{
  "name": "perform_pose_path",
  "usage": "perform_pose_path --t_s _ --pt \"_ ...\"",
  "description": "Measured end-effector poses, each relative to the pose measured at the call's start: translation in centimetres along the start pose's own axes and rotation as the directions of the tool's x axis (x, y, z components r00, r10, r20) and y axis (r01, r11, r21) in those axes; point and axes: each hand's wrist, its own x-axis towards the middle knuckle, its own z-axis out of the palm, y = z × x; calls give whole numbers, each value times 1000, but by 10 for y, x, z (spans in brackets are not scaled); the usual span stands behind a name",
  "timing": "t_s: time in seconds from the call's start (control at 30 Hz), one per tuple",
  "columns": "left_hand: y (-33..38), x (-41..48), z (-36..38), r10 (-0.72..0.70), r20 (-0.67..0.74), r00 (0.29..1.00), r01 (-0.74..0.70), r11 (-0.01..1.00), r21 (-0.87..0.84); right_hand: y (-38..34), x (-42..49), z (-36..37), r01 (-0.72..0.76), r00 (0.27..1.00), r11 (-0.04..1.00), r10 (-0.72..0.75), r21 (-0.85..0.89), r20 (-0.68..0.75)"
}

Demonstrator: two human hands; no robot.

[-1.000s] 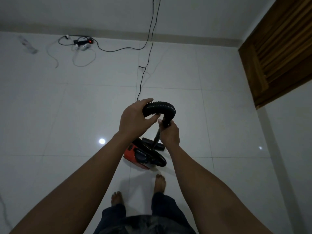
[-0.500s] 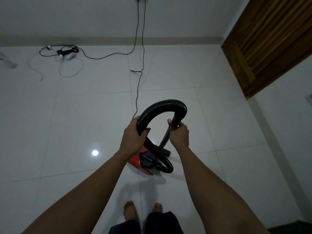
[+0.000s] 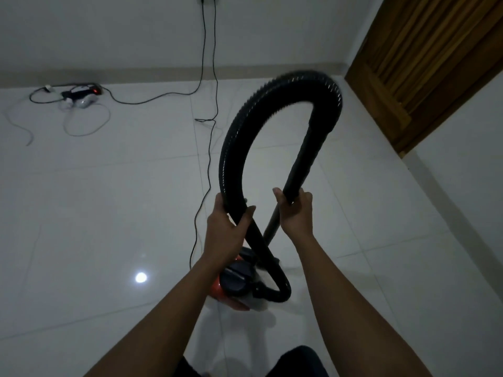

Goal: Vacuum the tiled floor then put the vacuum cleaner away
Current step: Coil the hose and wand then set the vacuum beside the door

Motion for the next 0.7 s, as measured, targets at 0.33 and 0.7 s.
perform_pose_path --t_s 0.33,0.7 --pt "-173 17 96 248 55 967 -241 964 -114 168 76 92 117 989 993 -116 -2 92" --pt "-218 7 84 310 158 937 -306 951 -53 225 31 99 123 974 975 -155 184 168"
